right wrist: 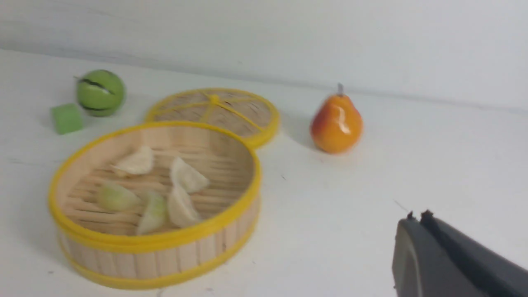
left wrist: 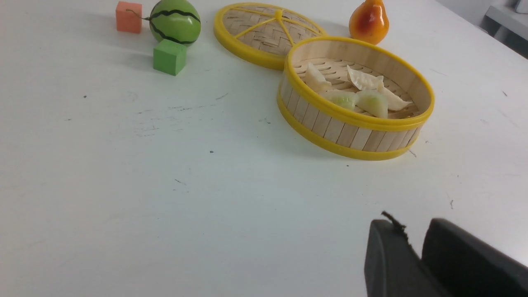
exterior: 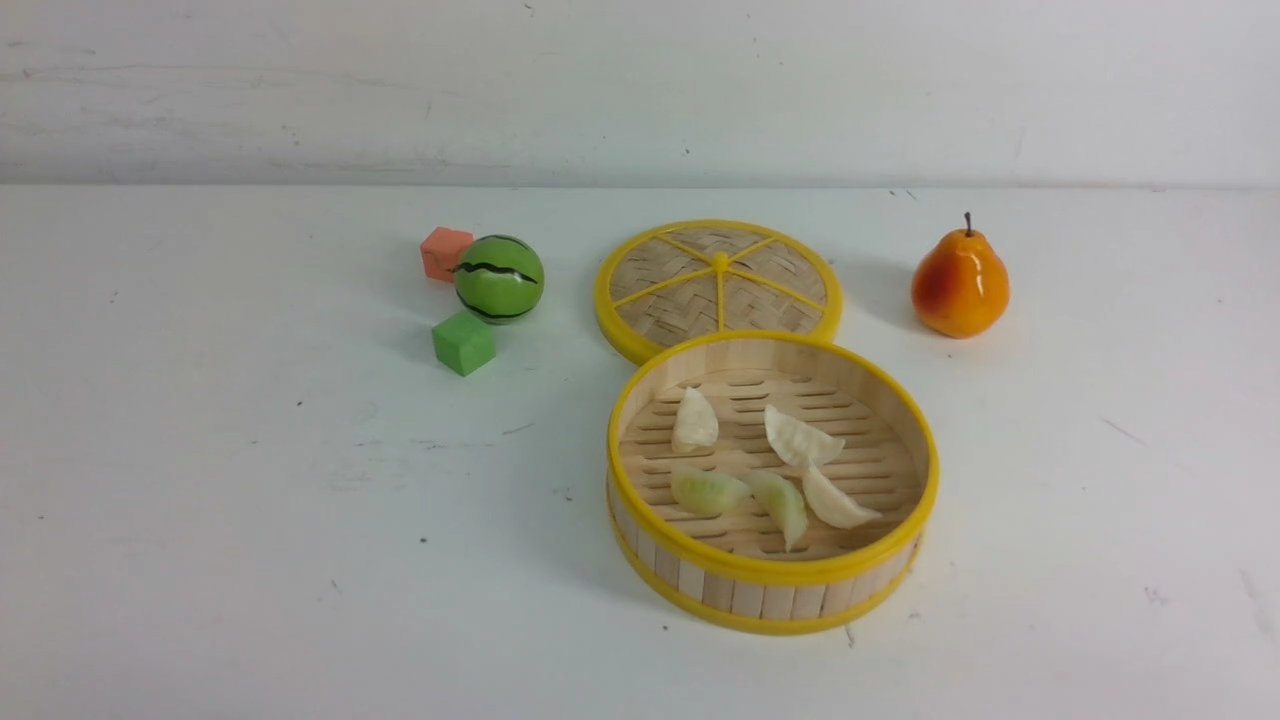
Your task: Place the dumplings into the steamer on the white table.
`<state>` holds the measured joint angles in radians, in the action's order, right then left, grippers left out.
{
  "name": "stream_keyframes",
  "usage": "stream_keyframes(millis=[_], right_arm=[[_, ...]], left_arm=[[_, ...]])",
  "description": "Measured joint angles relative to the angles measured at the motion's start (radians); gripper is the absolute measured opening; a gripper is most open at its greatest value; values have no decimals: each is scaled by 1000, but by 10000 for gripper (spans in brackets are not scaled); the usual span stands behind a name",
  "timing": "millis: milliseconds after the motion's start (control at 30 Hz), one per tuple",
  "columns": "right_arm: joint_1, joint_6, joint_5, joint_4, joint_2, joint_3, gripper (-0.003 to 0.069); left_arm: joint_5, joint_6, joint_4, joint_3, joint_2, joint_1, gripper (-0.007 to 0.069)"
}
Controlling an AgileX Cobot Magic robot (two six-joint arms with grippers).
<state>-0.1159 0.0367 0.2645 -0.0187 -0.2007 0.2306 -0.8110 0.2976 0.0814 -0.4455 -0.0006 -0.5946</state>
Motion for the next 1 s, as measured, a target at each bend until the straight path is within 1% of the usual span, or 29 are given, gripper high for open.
stream_keyframes(millis=[67,100,167,267,433,1000], right_arm=[[80,86,50,43,100,-73,-22],[92,96,59,48,124,-84,-22],[161,124,103,59,201,-149,-22],[183,128,113,61,210,-192,-22],[186,130,115,60,210,-248,-22],[186,133,115,53,212,-249,-22]], left_arm=[[0,0,0,0,0,0,129],[0,0,0,0,0,0,130],[0,0,0,0,0,0,133],[1,0,0,0,0,0,135],[1,0,0,0,0,0,141],[1,0,0,0,0,0,164]])
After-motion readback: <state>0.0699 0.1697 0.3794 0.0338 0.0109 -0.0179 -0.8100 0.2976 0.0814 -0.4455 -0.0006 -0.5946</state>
